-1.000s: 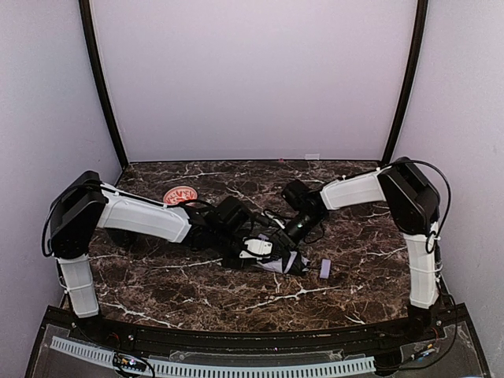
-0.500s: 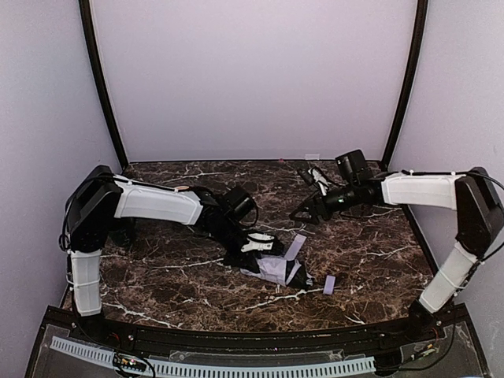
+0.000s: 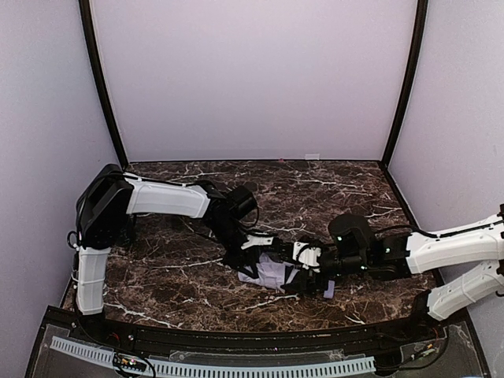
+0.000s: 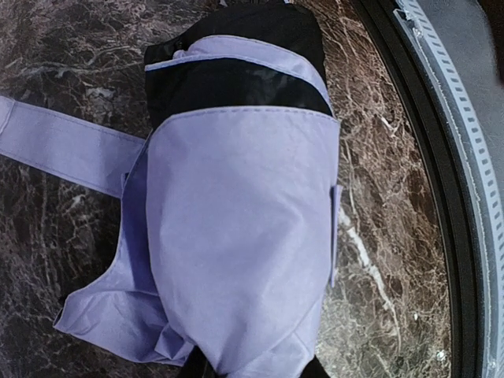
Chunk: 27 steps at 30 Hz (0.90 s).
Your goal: Put away the umbrella
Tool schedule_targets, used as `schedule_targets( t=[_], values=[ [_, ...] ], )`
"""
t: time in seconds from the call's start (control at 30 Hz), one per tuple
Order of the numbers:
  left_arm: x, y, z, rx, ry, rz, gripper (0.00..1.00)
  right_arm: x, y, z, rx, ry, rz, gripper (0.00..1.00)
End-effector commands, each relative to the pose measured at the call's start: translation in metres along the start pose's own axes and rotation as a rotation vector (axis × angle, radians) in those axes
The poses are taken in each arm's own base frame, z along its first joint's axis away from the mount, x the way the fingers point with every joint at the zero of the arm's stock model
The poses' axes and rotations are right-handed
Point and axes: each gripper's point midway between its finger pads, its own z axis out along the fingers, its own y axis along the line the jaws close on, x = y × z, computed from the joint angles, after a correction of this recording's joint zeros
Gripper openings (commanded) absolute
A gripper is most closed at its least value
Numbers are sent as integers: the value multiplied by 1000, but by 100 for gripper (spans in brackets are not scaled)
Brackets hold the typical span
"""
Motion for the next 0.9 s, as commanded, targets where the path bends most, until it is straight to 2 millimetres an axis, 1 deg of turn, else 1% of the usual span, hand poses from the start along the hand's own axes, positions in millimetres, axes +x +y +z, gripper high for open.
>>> schedule_targets(
  t=[0.0, 0.1, 0.27, 0.43, 0.47, 0.53, 0.7, 0.8, 0.87],
  values=[
    [106, -47, 35, 190, 362, -257, 8, 18, -13, 23, 129, 152, -146, 91],
    [107, -47, 35, 191, 365, -260, 8, 24, -12, 37, 116, 210, -209, 92],
    [107, -46, 35, 189, 367, -259, 7, 42, -10, 52, 96, 273, -279, 93],
    [108, -45, 37, 188, 367, -259, 7, 64, 4, 69, -3, 340, -316, 93],
    [108, -45, 37, 188, 368, -261, 7, 71, 7, 74, -19, 362, -319, 92],
    [109, -46, 37, 191, 371, -263, 7, 79, 9, 78, -37, 393, -318, 89],
    [111, -47, 37, 193, 374, -264, 6, 96, 14, 83, -80, 472, -317, 80],
    [113, -48, 36, 197, 378, -265, 6, 101, 8, 82, -68, 534, -307, 80],
    [114, -49, 36, 201, 381, -266, 6, 102, 9, 78, -81, 549, -310, 80]
  ],
)
